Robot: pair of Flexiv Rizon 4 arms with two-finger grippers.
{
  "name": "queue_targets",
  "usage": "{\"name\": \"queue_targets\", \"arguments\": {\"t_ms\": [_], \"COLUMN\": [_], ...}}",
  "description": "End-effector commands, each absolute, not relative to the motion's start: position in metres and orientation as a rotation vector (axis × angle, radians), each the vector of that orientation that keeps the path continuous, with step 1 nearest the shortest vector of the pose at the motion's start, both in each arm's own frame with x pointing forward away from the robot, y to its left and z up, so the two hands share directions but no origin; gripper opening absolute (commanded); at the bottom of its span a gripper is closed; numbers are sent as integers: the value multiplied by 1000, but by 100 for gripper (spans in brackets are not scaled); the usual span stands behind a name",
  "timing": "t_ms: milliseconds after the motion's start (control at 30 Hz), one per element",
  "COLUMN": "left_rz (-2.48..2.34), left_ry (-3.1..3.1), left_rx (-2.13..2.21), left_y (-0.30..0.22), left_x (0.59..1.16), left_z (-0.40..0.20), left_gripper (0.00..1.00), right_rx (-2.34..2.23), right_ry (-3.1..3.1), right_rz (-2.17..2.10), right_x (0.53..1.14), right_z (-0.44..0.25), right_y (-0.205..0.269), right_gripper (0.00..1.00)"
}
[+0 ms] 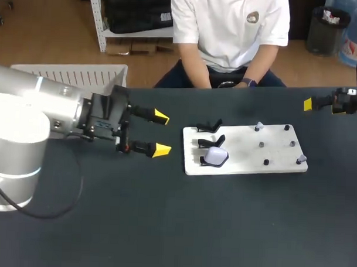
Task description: Pick up each earbud case from the left stands, insert the matching earbuds, close the lid, and place the case in the box.
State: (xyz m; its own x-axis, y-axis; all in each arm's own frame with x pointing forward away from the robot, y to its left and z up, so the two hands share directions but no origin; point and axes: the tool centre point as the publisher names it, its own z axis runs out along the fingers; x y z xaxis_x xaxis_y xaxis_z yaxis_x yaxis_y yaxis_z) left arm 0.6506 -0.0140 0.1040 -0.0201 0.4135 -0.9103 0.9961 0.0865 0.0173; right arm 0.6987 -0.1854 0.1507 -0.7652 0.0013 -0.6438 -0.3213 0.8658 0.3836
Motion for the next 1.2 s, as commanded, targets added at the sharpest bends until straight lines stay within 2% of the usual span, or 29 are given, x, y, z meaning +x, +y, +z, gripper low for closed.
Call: {"name": "queue_targets", "arguments": {"t_ms": [33, 567, 1200], "left_rz": [-922, -922, -895], "left_ry": [1587, 1587, 1585], "left_rx": [1436, 1436, 1463], "left_y": [-35, -35, -74], "left_x": [654, 654, 661], "left_z": [90, 90, 46], "left_gripper": [100, 100, 100], "right_rx": [-231, -231, -231], "right_ry": [2373, 2373, 2373], "right_rz": [637, 637, 637], "right_x": [699, 699, 699], "right_z": [151, 151, 151], "right_y": [-185, -185, -185], "right_gripper": [100, 100, 100]}}
